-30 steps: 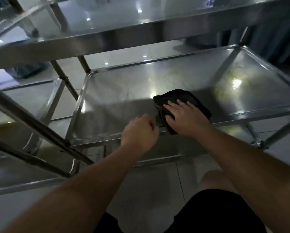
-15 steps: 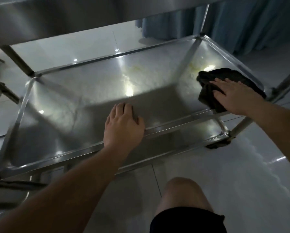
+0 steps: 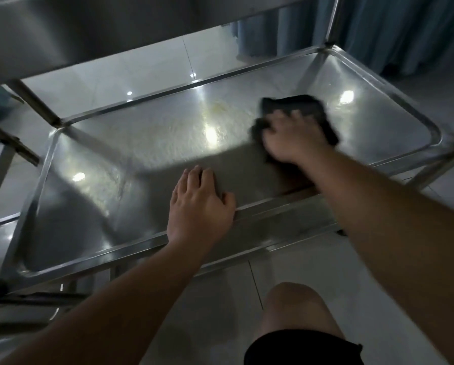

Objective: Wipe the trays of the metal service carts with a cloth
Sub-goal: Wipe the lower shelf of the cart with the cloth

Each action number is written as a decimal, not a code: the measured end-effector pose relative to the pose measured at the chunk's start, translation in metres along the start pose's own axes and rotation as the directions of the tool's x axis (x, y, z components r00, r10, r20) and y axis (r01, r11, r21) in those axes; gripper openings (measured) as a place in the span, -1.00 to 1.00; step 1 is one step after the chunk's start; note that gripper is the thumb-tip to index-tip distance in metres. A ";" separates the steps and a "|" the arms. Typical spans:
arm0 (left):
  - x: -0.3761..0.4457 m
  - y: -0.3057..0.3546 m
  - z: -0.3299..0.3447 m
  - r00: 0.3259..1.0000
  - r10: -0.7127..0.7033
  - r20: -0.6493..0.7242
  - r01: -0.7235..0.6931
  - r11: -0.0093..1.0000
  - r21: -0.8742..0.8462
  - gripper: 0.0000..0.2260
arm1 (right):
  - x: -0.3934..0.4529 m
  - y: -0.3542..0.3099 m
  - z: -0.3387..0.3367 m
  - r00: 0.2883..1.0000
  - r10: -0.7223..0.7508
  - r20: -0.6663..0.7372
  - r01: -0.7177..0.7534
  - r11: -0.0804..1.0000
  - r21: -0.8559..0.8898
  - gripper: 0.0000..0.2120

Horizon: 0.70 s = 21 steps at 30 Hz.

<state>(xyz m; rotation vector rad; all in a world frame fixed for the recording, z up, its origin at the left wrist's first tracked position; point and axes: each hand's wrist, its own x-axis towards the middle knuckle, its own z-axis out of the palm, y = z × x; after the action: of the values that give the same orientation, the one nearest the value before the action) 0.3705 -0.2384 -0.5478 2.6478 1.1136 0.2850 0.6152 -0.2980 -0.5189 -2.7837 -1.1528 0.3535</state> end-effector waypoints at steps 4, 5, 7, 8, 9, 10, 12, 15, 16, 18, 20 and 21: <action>0.000 -0.001 -0.002 1.000 -0.016 0.003 0.016 1.000 -0.009 -0.49 | -0.015 -0.097 0.027 0.903 -0.424 0.070 0.427 0.904 -0.033 -0.42; 0.000 -0.002 -0.002 1.000 -0.019 0.002 0.019 1.000 -0.016 -0.49 | -0.014 -0.099 0.028 0.882 -0.465 0.082 0.467 0.884 -0.016 -0.43; 0.000 -0.003 -0.002 1.000 -0.018 0.000 0.018 1.000 -0.019 -0.50 | -0.007 -0.086 0.023 0.865 -0.495 0.084 0.498 0.867 -0.016 -0.44; -0.001 -0.004 -0.002 1.000 -0.014 0.000 0.014 1.000 -0.019 -0.50 | -0.001 -0.071 0.019 0.870 -0.488 0.073 0.491 0.870 -0.043 -0.44; -0.001 -0.004 -0.002 1.000 -0.010 -0.004 0.010 1.000 -0.021 -0.50 | 0.006 -0.052 0.014 0.887 -0.458 0.053 0.461 0.885 -0.071 -0.45; -0.002 -0.005 -0.001 1.000 -0.006 -0.013 0.006 1.000 -0.023 -0.50 | 0.013 -0.028 0.008 0.913 -0.408 0.021 0.408 0.909 -0.087 -0.47; -0.002 -0.006 0.001 0.999 -0.001 -0.033 0.000 1.000 -0.022 -0.51 | 0.024 0.034 -0.007 0.963 -0.261 -0.071 0.256 0.964 -0.080 -0.47; -0.002 -0.007 0.003 0.999 0.002 -0.044 -0.002 1.000 -0.012 -0.52 | 0.028 0.141 -0.028 0.985 0.077 -0.153 -0.082 0.996 -0.026 -0.30; -0.002 -0.008 0.004 0.999 0.006 -0.047 -0.006 1.000 -0.004 -0.51 | 0.027 0.167 -0.032 0.971 0.180 -0.156 -0.185 0.982 -0.019 -0.26; -0.002 -0.008 0.006 0.998 0.009 -0.055 -0.009 1.000 0.014 -0.50 | 0.017 0.191 -0.034 0.941 0.306 -0.145 -0.311 0.950 -0.012 -0.25; -0.002 -0.009 0.007 0.998 0.009 -0.060 -0.008 1.000 0.022 -0.49 | 0.001 0.187 -0.029 0.923 0.366 -0.117 -0.366 0.930 0.018 -0.27; -0.002 -0.009 0.008 0.998 0.010 -0.060 -0.009 1.000 0.022 -0.49 | -0.008 0.181 -0.026 0.920 0.381 -0.088 -0.379 0.925 0.041 -0.28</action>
<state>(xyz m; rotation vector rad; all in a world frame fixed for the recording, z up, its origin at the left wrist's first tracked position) 0.3650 -0.2350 -0.5579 2.6806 1.1283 0.3587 0.7394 -0.4319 -0.5262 -2.9569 -0.5766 0.2589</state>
